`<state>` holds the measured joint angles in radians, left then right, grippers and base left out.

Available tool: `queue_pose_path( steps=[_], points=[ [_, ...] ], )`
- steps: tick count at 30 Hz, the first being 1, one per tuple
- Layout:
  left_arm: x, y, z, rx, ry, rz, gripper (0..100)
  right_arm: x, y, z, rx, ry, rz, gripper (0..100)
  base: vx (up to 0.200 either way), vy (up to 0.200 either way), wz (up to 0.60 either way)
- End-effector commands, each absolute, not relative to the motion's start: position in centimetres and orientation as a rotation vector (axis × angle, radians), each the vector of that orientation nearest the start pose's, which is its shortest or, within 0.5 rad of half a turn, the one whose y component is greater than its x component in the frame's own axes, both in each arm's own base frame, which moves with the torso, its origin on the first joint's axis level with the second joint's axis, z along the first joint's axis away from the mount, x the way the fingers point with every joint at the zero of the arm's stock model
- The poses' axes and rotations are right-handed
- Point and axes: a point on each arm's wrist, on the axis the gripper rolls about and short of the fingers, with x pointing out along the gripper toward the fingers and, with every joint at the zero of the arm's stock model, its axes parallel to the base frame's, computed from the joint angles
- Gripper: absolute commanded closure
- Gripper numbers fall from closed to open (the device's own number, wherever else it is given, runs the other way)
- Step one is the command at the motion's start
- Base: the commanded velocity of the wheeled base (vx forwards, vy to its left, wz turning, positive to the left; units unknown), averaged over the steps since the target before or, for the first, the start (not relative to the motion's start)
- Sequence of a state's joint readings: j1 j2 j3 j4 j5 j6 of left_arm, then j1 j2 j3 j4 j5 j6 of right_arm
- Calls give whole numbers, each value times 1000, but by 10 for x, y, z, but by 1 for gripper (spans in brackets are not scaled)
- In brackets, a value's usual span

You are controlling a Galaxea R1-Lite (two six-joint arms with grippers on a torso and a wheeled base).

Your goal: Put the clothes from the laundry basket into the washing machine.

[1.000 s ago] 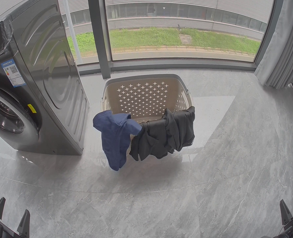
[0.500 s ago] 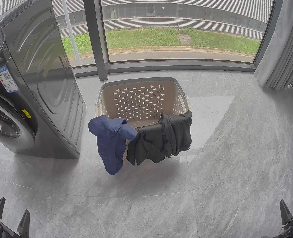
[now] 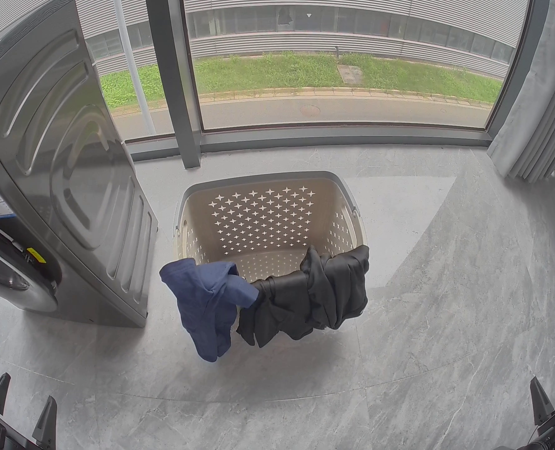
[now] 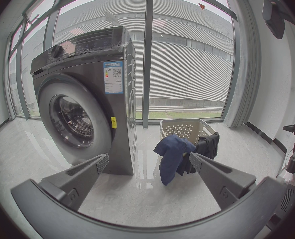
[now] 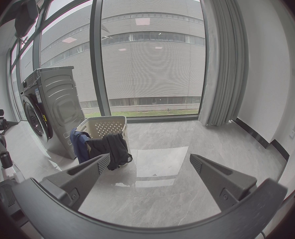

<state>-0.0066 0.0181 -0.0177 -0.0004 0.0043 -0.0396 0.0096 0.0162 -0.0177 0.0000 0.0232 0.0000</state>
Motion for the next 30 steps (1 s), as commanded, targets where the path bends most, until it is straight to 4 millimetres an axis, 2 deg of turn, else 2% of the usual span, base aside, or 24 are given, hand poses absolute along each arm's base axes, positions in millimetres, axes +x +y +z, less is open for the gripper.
queue_pose_path(
  steps=[1, 5, 17, 26, 30],
  points=[
    [-23, 0, 76, -40, -2, -2, 0, -23, 0, 75, 0, 0, 34, 0, 200, 0, 0],
    [-23, 0, 76, -40, -2, -2, 0, -23, 0, 75, 0, 0, 34, 0, 200, 0, 0],
    [-23, 0, 76, -40, -2, -2, 0, -23, 0, 75, 0, 0, 34, 0, 0, 0, 0],
    [-23, 0, 76, -40, -2, -2, 0, -23, 0, 75, 0, 0, 34, 0, 200, 0, 0],
    [-23, 0, 76, -38, -2, -2, 0, -23, 0, 75, 0, 0, 34, 0, 0, 0, 0]
  ],
)
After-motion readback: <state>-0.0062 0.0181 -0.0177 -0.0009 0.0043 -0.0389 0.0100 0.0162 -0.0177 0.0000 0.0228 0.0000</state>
